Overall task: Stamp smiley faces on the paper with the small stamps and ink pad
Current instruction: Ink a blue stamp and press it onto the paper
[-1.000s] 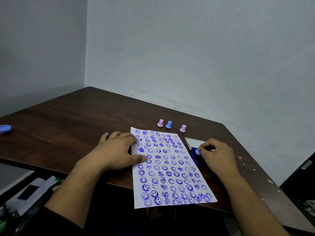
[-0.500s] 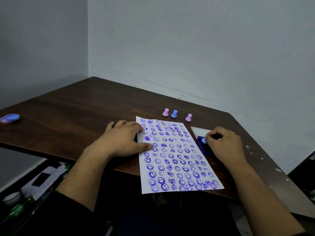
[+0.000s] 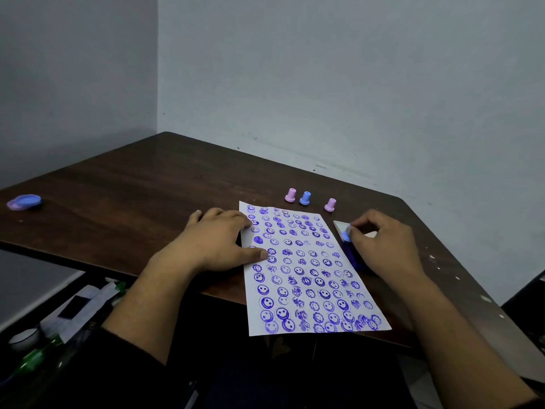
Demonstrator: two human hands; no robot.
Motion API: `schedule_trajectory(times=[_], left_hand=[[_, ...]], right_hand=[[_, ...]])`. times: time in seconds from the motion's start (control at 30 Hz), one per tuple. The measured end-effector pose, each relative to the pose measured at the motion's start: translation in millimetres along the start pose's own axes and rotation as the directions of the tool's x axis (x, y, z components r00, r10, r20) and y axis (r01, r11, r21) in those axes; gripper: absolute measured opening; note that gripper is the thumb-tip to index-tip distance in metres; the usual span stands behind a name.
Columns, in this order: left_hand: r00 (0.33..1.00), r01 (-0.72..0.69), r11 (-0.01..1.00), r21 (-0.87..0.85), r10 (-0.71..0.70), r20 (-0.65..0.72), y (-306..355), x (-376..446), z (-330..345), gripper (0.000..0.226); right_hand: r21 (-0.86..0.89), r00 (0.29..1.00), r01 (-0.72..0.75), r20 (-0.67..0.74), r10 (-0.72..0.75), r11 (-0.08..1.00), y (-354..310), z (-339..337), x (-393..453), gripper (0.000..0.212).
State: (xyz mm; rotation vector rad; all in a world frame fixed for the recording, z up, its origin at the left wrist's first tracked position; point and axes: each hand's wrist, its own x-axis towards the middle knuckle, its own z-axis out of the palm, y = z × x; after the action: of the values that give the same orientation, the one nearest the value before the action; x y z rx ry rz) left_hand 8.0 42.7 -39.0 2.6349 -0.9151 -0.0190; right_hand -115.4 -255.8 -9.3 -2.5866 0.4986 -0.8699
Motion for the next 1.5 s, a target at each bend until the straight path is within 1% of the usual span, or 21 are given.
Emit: schedule_trajectory(times=[0.1, 0.2, 0.3, 0.4, 0.57, 0.7, 0.87, 1.27, 1.4, 1.5], left_hand=[[1.000, -0.004, 1.000, 0.004, 0.004, -0.003, 0.5, -0.5, 0.2, 0.099], [1.000, -0.004, 1.000, 0.004, 0.004, -0.003, 1.0, -0.4, -0.2, 0.099], [1.000, -0.002, 1.000, 0.006, 0.002, -0.004, 0.6, -0.5, -0.2, 0.099], [1.000, -0.002, 1.000, 0.005, 0.002, -0.015, 0.8, -0.6, 0.5, 0.100], [1.000, 0.003, 1.000, 0.007, -0.002, -0.015, 1.6, 0.4, 1.7, 0.098], [1.000, 0.003, 1.000, 0.007, -0.003, -0.012, 1.0, 1.0, 1.5, 0.098], [1.000, 0.004, 1.000, 0.012, -0.004, -0.013, 0.6, 1.0, 1.6, 0.102], [1.000, -0.003, 1.000, 0.001, 0.003, -0.023, 0.0, 1.0, 2.9, 0.100], [1.000, 0.000, 1.000, 0.000, 0.000, -0.017, 0.8, 0.0, 1.4, 0.101], [1.000, 0.002, 1.000, -0.003, -0.003, -0.011, 1.7, -0.6, 0.4, 0.098]], right_hand=[[0.134, 0.997, 0.068, 0.028, -0.073, 0.989, -25.4, 3.1, 3.6, 0.012], [0.253, 0.992, 0.075, 0.076, -0.097, 0.965, -53.8, 12.6, 4.8, 0.011], [0.331, 0.985, 0.068, 0.130, -0.117, 0.941, -76.0, 29.8, 1.2, 0.015], [0.311, 0.975, 0.101, 0.159, -0.156, 0.945, -85.0, 48.3, -8.0, 0.014], [0.241, 0.965, 0.198, 0.123, -0.232, 0.950, -78.3, 63.4, -18.4, 0.006], [0.207, 0.953, 0.246, 0.125, -0.275, 0.947, -76.4, 64.2, -20.4, 0.003], [0.181, 0.955, 0.238, 0.138, -0.264, 0.954, -76.5, 65.4, -18.9, 0.004], [0.167, 0.949, 0.262, 0.132, -0.285, 0.950, -72.4, 69.4, -17.8, 0.001], [0.161, 0.945, 0.264, 0.155, -0.288, 0.951, -71.0, 70.1, -15.7, 0.002], [0.181, 0.948, 0.228, 0.181, -0.261, 0.957, -70.0, 72.6, -13.1, 0.002]])
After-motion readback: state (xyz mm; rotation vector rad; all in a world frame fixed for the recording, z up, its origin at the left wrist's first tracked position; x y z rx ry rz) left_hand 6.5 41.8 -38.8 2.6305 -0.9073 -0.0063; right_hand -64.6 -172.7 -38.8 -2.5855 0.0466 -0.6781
